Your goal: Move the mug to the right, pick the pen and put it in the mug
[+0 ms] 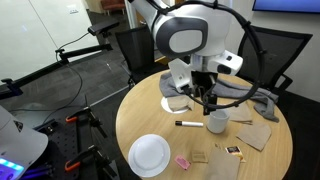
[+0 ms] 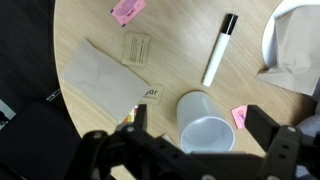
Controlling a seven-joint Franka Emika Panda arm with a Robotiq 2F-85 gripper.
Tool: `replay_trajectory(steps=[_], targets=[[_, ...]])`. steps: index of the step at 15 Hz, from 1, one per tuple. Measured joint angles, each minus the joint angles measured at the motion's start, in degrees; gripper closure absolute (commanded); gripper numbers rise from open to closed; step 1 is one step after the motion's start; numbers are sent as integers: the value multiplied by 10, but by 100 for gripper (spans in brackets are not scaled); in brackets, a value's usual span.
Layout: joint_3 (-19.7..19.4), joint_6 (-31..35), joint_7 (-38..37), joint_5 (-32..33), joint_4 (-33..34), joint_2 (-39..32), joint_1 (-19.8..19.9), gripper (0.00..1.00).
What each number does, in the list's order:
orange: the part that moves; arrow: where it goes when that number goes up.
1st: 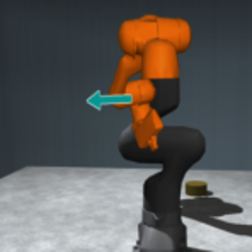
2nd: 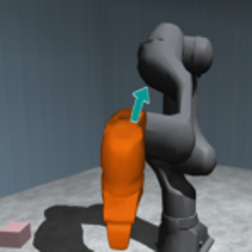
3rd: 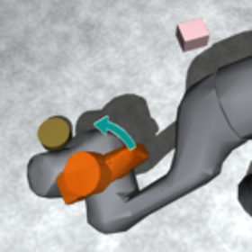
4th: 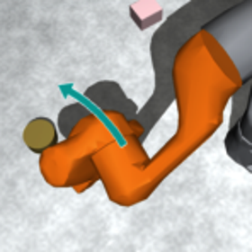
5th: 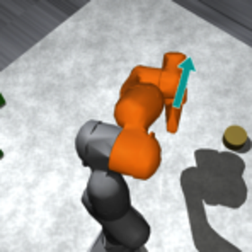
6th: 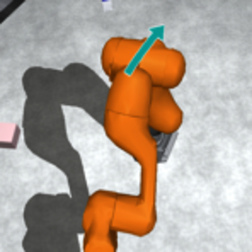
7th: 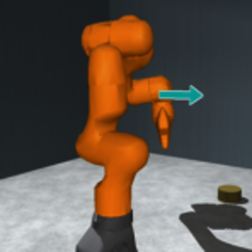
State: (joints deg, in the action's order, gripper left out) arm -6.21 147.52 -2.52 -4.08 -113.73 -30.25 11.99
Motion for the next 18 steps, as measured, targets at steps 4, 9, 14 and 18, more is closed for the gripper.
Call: replay_trajectory(steps=[4,9,14,18], targets=[[12,31,0,-49,-82,51,-1,0],[36,98,-2,-90,-144,60,-9,0],[44,145,-35,-94,-158,39,-37,0],[37,150,-73,-94,-136,2,-53,0]])
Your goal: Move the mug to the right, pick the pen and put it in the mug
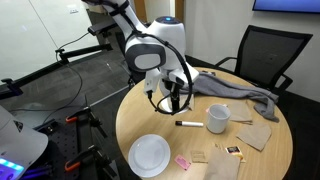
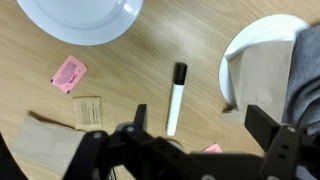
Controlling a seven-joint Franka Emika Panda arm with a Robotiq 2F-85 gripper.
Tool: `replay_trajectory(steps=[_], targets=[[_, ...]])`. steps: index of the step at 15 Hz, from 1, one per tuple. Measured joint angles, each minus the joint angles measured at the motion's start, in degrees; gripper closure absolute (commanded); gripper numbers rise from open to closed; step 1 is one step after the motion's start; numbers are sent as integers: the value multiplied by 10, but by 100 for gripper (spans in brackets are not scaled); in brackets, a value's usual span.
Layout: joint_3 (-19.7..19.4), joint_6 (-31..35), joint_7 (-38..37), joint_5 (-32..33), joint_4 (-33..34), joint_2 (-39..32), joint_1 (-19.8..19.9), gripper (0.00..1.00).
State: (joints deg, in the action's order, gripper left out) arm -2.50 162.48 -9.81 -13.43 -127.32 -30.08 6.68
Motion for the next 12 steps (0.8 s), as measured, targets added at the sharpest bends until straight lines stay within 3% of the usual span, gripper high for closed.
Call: replay_trajectory(steps=[12], targets=[[-27,0,-42,0,127,-136,-12,0]])
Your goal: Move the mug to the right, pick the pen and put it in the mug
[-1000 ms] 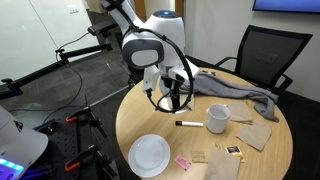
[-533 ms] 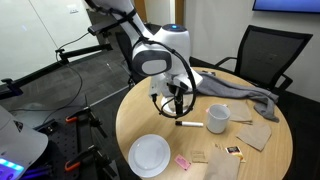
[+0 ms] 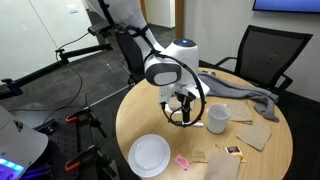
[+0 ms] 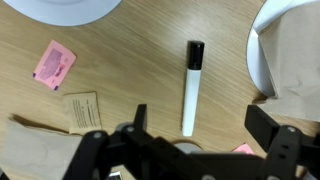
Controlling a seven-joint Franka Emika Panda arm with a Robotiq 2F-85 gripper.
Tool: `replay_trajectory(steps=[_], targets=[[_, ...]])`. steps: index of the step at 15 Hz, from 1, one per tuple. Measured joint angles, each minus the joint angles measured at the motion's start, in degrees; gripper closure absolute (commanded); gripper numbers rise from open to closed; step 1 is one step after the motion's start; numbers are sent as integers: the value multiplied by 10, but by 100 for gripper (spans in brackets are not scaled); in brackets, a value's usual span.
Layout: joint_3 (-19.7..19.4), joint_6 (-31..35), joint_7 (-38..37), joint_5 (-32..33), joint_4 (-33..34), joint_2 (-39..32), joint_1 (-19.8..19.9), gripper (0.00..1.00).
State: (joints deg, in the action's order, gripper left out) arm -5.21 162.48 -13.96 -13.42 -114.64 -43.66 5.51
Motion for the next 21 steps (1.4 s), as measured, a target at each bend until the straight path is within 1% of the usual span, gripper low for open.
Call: replay_trajectory(steps=[8,12,17,19,20,21], targets=[[-14,0,-2,0,72,-77,-2,0],[-15,0,-2,0,102,-109,-3,0],[-19,0,-2,0,135,-142,-13,0],[-21,0,-2,0,146,-151,-18,26],[-22,0,-2,0,151,-156,-20,32],[-22,0,-2,0,155,-159,-21,41]])
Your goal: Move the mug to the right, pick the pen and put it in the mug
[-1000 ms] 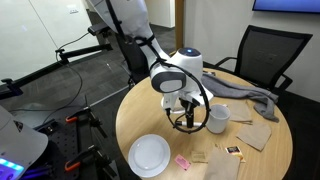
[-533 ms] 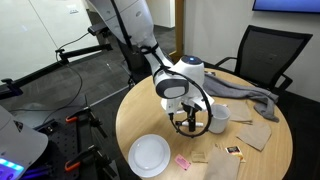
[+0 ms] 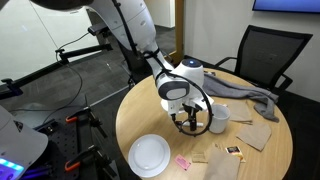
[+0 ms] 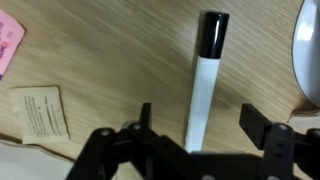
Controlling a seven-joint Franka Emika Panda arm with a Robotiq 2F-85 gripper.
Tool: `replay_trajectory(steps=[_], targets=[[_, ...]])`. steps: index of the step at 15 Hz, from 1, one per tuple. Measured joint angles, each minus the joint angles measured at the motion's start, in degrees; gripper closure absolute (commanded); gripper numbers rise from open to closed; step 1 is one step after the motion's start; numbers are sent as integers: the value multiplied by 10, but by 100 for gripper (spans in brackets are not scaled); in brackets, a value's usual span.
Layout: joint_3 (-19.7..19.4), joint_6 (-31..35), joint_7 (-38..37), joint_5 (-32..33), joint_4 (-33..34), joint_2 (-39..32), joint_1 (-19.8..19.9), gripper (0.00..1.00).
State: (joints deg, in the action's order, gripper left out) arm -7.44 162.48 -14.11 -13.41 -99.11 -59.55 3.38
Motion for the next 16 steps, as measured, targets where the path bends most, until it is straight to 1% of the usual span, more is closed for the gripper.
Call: replay_trajectory(steps=[2,7,8,9,10,14,16], targets=[[-1,0,0,0,8,-6,-3,58],[-8,0,0,0,22,-18,-11,95],[-10,0,0,0,25,-20,-12,100],[-13,0,-1,0,27,-22,-15,96],[-15,-1,-6,1,28,-23,-17,95],[-24,-7,-13,7,30,-24,-28,95],[-26,-11,-13,19,19,-15,-35,95]])
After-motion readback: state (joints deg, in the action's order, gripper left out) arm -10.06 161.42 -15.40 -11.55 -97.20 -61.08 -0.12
